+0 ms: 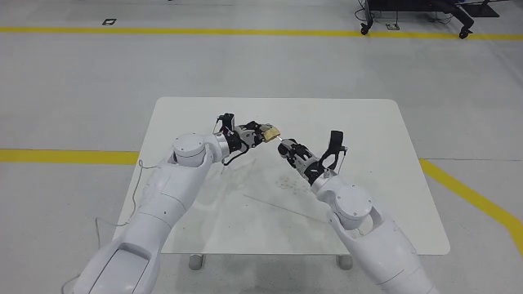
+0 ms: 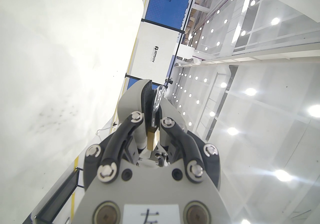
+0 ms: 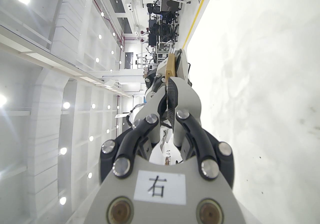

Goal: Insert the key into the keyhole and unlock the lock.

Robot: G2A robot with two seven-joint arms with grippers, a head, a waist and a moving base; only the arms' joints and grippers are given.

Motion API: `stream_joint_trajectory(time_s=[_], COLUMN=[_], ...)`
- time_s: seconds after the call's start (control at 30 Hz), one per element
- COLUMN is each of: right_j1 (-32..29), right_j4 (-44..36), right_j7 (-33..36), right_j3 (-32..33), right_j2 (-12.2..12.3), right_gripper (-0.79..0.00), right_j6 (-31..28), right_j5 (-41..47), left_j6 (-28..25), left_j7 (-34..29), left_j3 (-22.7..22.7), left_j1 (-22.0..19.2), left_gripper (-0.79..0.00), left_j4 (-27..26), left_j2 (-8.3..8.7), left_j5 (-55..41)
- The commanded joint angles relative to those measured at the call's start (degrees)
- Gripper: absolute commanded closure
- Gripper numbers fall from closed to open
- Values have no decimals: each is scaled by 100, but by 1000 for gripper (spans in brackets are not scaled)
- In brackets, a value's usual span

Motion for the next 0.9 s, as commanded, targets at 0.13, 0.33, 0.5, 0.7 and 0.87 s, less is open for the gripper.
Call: stream_joint_trajectory(time_s=[0.13, 0.33, 0.5, 0.7, 0.87], right_j1=[48, 69, 64, 45, 40], right_j4=[72, 106, 143, 105, 54], right_j7=[6, 1, -24, -159, -363], right_j3=[-41, -80, -94, -112, -200], right_j2=[-36, -69, -92, -109, -137], right_gripper=[0, 0, 0, 0, 0], right_j6=[15, 42, 54, 69, 144], right_j5=[19, -5, -36, -296, -579], left_j6=[13, -21, -42, -74, -88], left_j7=[-30, -13, -9, -92, -116], left_j3=[-7, -12, -2, 27, 44], left_j1=[17, 21, 30, 35, 32], left_gripper=[0, 0, 0, 0, 0], left_j4=[-25, -34, -54, -81, -78], left_j2=[5, 6, 7, 9, 5], left_j5=[18, 40, 82, 149, 173])
